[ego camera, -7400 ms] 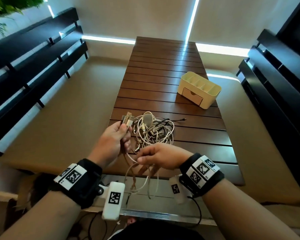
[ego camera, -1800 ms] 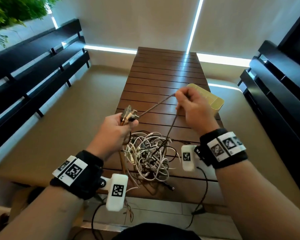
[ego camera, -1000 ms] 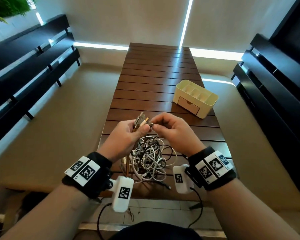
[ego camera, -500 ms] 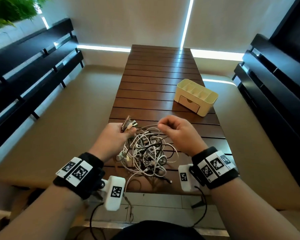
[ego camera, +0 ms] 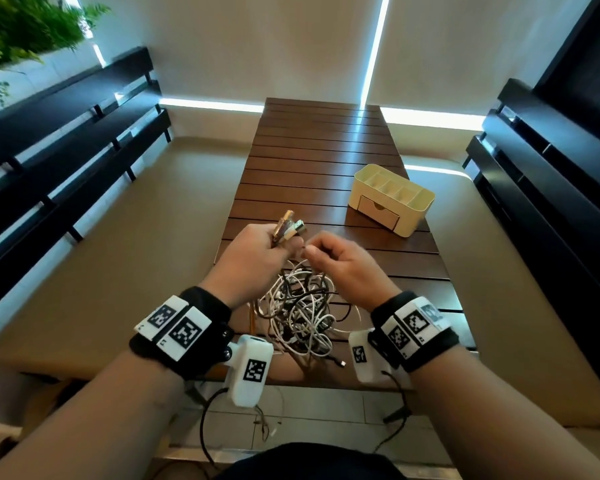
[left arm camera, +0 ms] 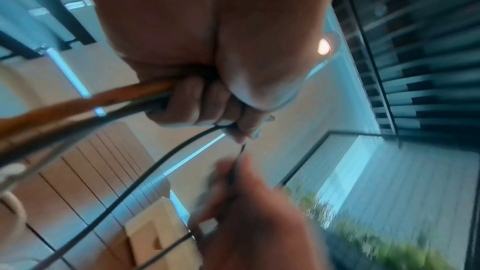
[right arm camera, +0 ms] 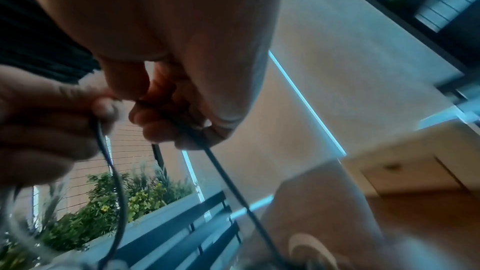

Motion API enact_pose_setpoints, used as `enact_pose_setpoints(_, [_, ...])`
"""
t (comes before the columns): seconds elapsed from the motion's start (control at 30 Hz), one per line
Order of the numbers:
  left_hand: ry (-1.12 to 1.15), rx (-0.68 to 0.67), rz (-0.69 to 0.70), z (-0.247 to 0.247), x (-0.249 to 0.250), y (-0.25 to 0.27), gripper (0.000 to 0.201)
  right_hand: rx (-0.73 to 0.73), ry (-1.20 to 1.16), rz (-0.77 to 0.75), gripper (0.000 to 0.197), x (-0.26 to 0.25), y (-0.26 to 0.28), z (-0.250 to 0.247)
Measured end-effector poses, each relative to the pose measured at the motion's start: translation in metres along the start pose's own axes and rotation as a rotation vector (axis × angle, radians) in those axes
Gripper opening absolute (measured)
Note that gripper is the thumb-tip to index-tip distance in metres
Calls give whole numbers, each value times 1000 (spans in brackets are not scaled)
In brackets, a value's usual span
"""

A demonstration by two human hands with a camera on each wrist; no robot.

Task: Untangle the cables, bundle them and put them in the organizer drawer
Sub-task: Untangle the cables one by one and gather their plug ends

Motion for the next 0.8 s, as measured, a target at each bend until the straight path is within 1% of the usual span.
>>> enact_pose_setpoints(0.03, [48,18,3,-5,3,1,27,-2,-32,38,16,10,6,8])
enact_pose_setpoints(0.1, [220,26,-10,-13,6,1,30,-3,-60,113,20,33,17,24])
enact_pose_setpoints(0.17, [403,7,-48,-21,2,0,30,20,-72,188,22,53,22,29])
enact_pose_setpoints(0.2, [443,4,-78,-23,-3,0,29,42,-79,217,22,60,21,27])
enact_pose_setpoints(0.27, [420,31,-155,-25,-21,-1,29,117,-109,246,21,61,13,14])
enact_pose_setpoints(0.33, [346,71,-232,-24,-40,-3,30,252,-147,229,18,53,-3,-9])
enact_pose_setpoints(0.4, [259,79,-281,-18,-49,-4,30,371,-129,144,15,35,-24,-35])
enact_pose_setpoints(0.47, [146,74,-270,-13,-45,-5,29,409,-108,19,10,12,-45,-51])
enact_pose_setpoints(0.53, [68,80,-239,-11,-39,-9,28,379,-106,-82,6,-7,-56,-54])
enact_pose_setpoints(0.6, [63,103,-216,-13,-34,-13,29,274,-9,-126,5,-14,-57,-46])
enact_pose_setpoints(0.7, [114,159,-163,-17,-27,-14,34,71,113,-78,6,4,-45,-21])
enact_pose_setpoints(0.8, [131,214,-67,-18,-16,-13,33,10,197,-71,7,23,-37,-7])
Point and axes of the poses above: each hand's wrist, its own y-axis away from the middle knuckle, its own z-axis out of the palm, x = y × z, the point moved 6 cm from there along -y, towards the middle knuckle, and after that the axes turned 13 degrees about -z, right-handed, at the moved point
